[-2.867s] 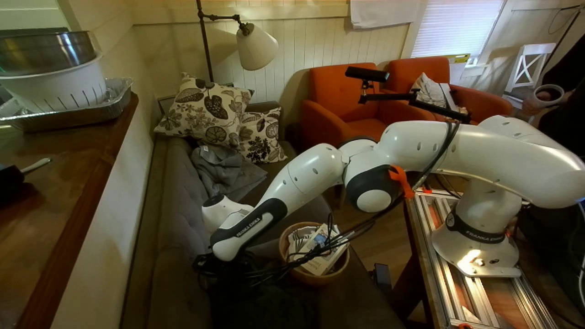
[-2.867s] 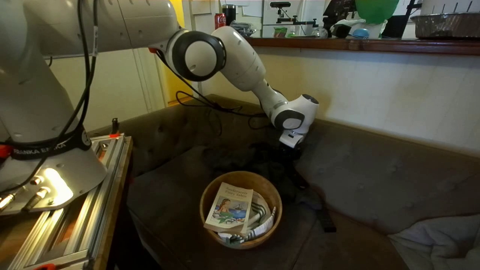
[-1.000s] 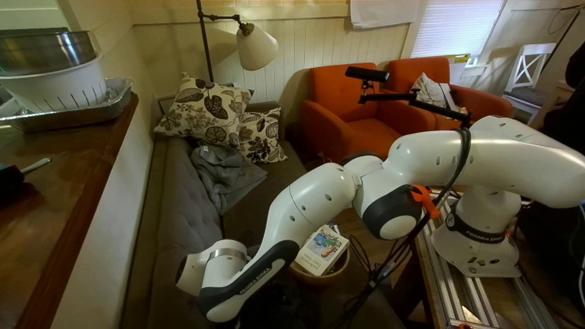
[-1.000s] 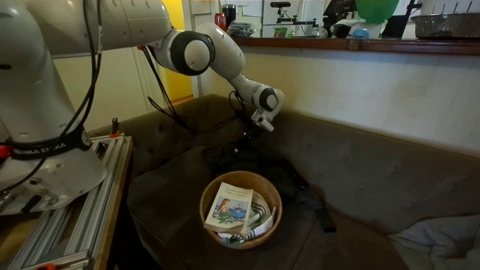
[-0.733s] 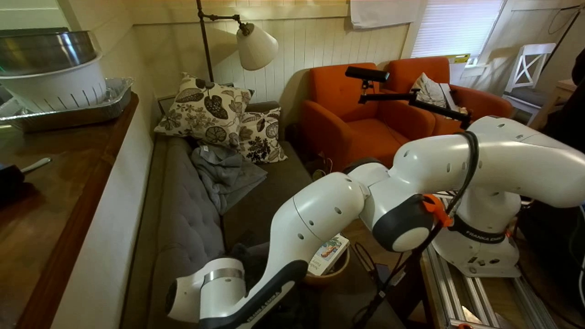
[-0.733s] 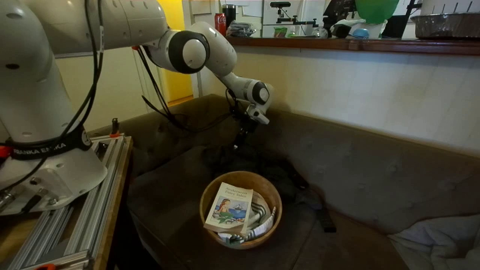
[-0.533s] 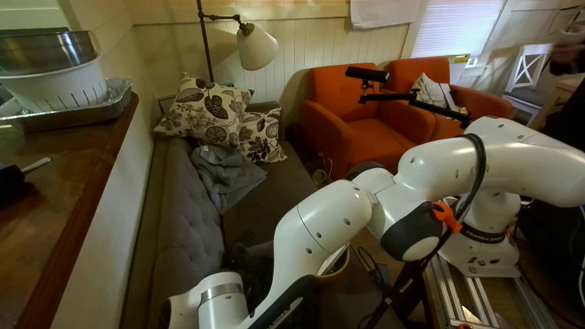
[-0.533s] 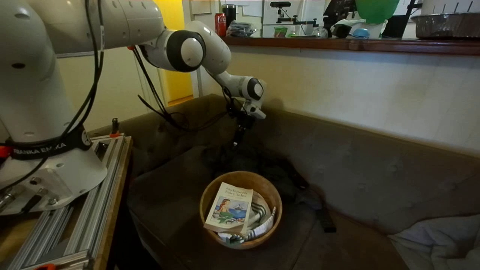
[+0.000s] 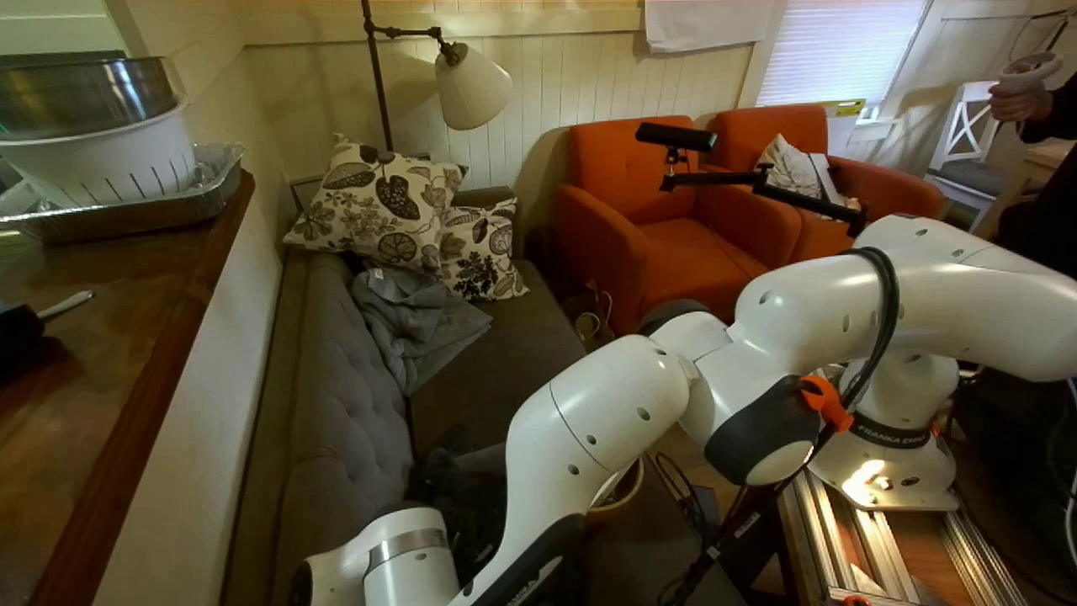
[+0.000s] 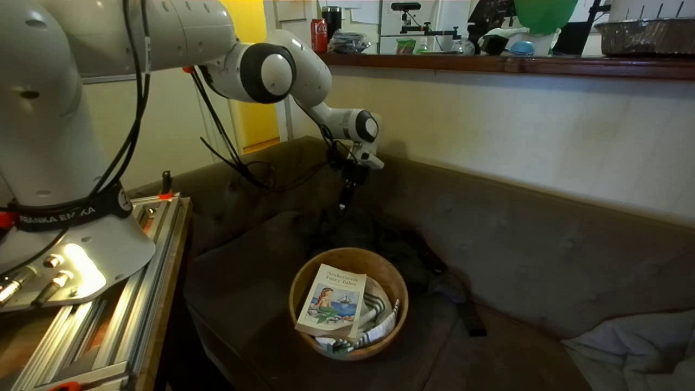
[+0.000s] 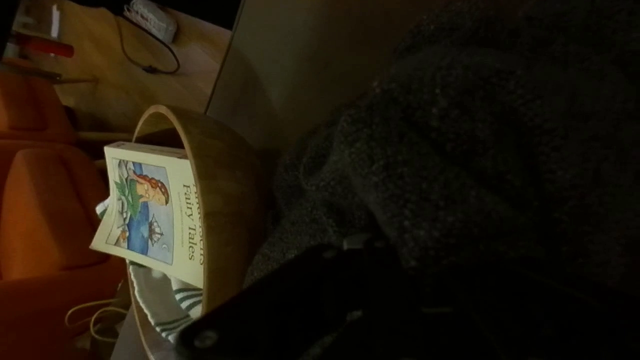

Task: Unfold the blanket

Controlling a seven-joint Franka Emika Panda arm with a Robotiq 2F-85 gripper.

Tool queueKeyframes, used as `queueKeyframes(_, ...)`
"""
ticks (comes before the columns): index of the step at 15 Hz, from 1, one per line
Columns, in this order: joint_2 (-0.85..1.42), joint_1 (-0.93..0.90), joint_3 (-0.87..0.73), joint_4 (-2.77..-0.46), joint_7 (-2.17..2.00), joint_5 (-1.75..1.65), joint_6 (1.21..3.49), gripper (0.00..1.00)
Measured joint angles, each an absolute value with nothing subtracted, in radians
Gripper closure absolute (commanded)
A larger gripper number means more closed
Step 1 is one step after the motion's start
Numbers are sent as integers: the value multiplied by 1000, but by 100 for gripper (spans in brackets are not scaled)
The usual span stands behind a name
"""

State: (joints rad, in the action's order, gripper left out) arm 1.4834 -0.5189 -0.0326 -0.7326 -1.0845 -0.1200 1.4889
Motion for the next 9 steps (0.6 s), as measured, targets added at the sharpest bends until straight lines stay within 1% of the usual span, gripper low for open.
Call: queueKeyframes(9,1483,-814,-58,-636,-992,-265,1486,99)
